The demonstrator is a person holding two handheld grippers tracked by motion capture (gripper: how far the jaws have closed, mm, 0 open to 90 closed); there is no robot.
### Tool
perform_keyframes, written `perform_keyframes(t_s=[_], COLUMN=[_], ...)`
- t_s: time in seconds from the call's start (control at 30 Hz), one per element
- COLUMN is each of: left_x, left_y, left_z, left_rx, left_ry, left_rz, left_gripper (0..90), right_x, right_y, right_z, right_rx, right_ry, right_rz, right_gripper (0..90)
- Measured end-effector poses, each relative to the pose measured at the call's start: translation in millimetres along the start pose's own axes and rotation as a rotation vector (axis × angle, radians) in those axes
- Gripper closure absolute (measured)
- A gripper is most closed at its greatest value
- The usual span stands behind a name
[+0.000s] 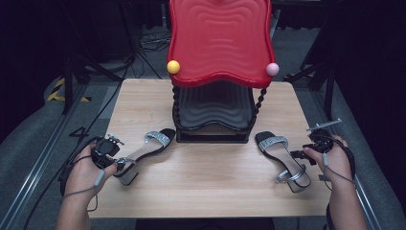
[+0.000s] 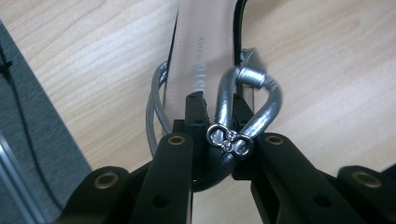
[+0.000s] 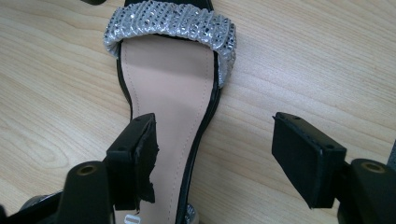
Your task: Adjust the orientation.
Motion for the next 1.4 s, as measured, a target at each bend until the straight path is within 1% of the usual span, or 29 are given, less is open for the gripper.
perform_keyframes(t_s=[0.03,0.07,0.1,0.13,0.17,0.2,0.23,0.27,0.3,0.33,0.37,0.43,0.47,0.5,0.57,0.6,0.63,0.67,0.77,0.8,0.83,0.87,0.9,1.0,1.13,1.23,1.3,1.33,1.4], left_x=[-5.0,-5.0,-7.6,-7.7,-6.1,-4.5,-3.2,-5.0,-4.7,-4.3,-4.6,-5.1,-5.7,-6.0,-6.2,-6.3,-6.8,-6.8,-6.2,-5.6,-5.6,-5.6,-4.1,-1.2,-2.0,-1.1,-0.3,-0.3,-0.2], left_y=[-2.3,-2.3,-4.7,-5.8,-6.0,-5.8,-5.3,-4.4,-2.6,-0.8,1.6,4.2,7.6,10.0,12.0,11.3,9.1,9.1,0.7,-2.9,-9.5,-9.5,-18.2,-32.9,-50.1,-56.3,-60.0,-60.0,-65.2], left_z=[-2.1,-2.1,-3.8,-3.7,-3.4,-4.0,-5.0,-5.0,-4.1,-3.4,-3.9,-4.3,-2.3,1.0,7.2,10.2,15.7,15.7,27.2,30.5,33.7,33.7,35.8,38.7,39.4,37.0,35.0,35.0,31.2], left_rx=[0.035,0.035,0.064,0.059,0.05,0.053,0.053,0.041,0.02,0.006,0.009,0.013,-0.006,-0.033,-0.057,-0.065,-0.083,-0.083,-0.136,-0.149,-0.144,-0.144,-0.128,-0.101,-0.061,-0.029,-0.015,-0.015,0.017], left_ry=[-0.01,-0.01,-0.011,-0.008,-0.011,-0.017,-0.02,-0.008,-0.01,-0.003,0.001,0.001,0.004,0.017,0.034,0.035,0.043,0.043,0.082,0.088,0.101,0.101,0.103,0.106,0.113,0.106,0.111,0.111,0.107], left_rz=[-0.029,-0.029,-0.049,-0.055,-0.042,-0.031,-0.037,-0.056,-0.065,-0.066,-0.069,-0.069,-0.07,-0.074,-0.071,-0.063,-0.063,-0.063,-0.061,-0.058,-0.064,-0.064,-0.061,-0.051,-0.082,-0.078,-0.077,-0.077,-0.087], left_gripper=[79.3,77.4,77.4,71.1,65.0,57.6,50.4,43.7,37.7,29.4,27.2,27.4,26.8,26.5,25.6,23.7,23.1,22.9,20.5,20.2,20.4,20.3,20.5,20.6,20.7,20.7,20.2,19.8,19.3], right_x=[0.1,0.1,0.2,0.4,0.6,0.8,0.9,0.6,0.3,0.0,-0.2,-0.3,-0.2,-0.5,-0.4,-1.2,-1.5,-1.5,-2.5,-3.5,-3.7,-3.7,-4.7,-4.8,-5.3,-5.7,-6.0,-6.1,-5.5], right_y=[0.1,0.1,0.0,-0.3,-0.3,-0.2,-0.2,0.2,0.4,0.6,0.8,1.0,1.1,1.4,1.5,1.9,2.1,2.1,4.5,5.7,6.1,6.1,6.4,5.6,4.4,3.5,3.0,3.0,2.8], right_z=[-0.2,-0.2,-0.2,-0.1,-0.1,0.0,0.1,0.0,-0.2,-0.4,-0.6,-0.9,-1.2,-1.9,-3.2,-5.8,-6.6,-6.6,-9.7,-11.8,-12.5,-12.5,-14.2,-15.9,-16.8,-17.0,-17.0,-16.9,-16.8], right_rx=[0.001,0.001,0.001,0.001,0.001,0.0,-0.001,-0.001,-0.001,-0.002,-0.002,-0.003,-0.005,-0.005,-0.006,-0.002,-0.004,-0.004,-0.01,-0.012,-0.012,-0.012,-0.016,-0.015,-0.015,-0.016,-0.016,-0.017,-0.016], right_ry=[0.001,0.001,0.001,0.0,0.0,0.001,-0.001,0.001,0.001,-0.002,-0.003,-0.004,-0.005,-0.001,-0.005,-0.009,-0.011,-0.011,-0.014,-0.016,-0.018,-0.018,-0.016,-0.019,-0.02,-0.023,-0.022,-0.021,-0.02], right_rz=[0.0,0.0,0.0,0.001,0.001,0.002,0.002,0.002,0.0,-0.001,-0.003,-0.004,-0.005,-0.006,-0.006,-0.01,-0.011,-0.011,-0.017,-0.021,-0.022,-0.022,-0.026,-0.027,-0.026,-0.026,-0.026,-0.027,-0.024], right_gripper=[32.1,32.1,32.0,32.0,32.0,32.0,32.0,31.9,31.8,31.7,31.5,31.1,31.1,30.9,30.7,30.5,30.3,30.3,29.8,29.5,29.4,29.4,28.7,28.4,28.2,28.1,28.0,28.0,28.0])
Point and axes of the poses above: each handheld gripper's, and its own axes: y roughly backward along the jaws, z roughly out of its top, x roughly to its left, the point moved 7 cm from there along -y, roughly forward along the jaws, and after that the axes turned 4 degrees about z, right-handed, at the moved point
